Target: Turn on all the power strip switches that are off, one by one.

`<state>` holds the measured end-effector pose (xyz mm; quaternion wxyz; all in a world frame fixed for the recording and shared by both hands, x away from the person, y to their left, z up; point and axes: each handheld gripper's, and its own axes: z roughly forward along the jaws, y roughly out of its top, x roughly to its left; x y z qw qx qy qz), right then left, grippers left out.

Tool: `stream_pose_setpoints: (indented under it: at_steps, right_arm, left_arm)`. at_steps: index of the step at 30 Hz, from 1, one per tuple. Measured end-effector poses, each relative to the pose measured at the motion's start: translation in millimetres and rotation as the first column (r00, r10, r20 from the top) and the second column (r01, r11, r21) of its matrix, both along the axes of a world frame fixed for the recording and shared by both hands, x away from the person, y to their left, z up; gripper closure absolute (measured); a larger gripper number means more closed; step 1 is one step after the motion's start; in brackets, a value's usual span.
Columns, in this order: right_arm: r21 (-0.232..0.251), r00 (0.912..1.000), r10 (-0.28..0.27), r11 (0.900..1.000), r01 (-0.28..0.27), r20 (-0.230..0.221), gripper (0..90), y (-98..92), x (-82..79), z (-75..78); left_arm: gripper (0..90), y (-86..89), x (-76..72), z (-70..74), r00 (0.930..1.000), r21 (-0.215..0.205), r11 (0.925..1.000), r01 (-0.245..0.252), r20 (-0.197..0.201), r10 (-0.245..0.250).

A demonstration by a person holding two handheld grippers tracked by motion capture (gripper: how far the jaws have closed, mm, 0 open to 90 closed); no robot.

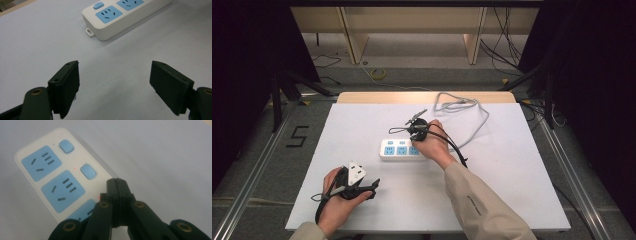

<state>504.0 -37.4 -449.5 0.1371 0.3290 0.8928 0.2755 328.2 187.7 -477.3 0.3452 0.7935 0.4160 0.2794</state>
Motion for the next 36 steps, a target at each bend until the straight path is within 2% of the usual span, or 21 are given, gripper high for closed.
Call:
stream_pose_setpoints:
  at_steps: [5,11,36]
  right_arm:
    - [0.026,0.9999,-0.005,1.0,0.005,0.015,90.0,-1.5,-0.1,6.6]
    - [0.017,0.9999,0.004,1.0,-0.004,0.016,90.0,2.6,-1.3,12.0]
    - [0.002,0.9987,0.046,0.999,-0.046,0.023,90.0,22.3,-2.2,14.8]
  left_arm:
    - [23.8,0.1,0.2,-0.1,1.0,0.002,1.0,0.0,-0.002,0.0]
    - [23.8,-0.5,-0.1,-0.3,1.0,-0.005,1.0,-0.003,0.002,0.003]
    - [23.8,0.8,-0.2,0.6,1.0,0.007,1.0,0.002,-0.002,-0.002]
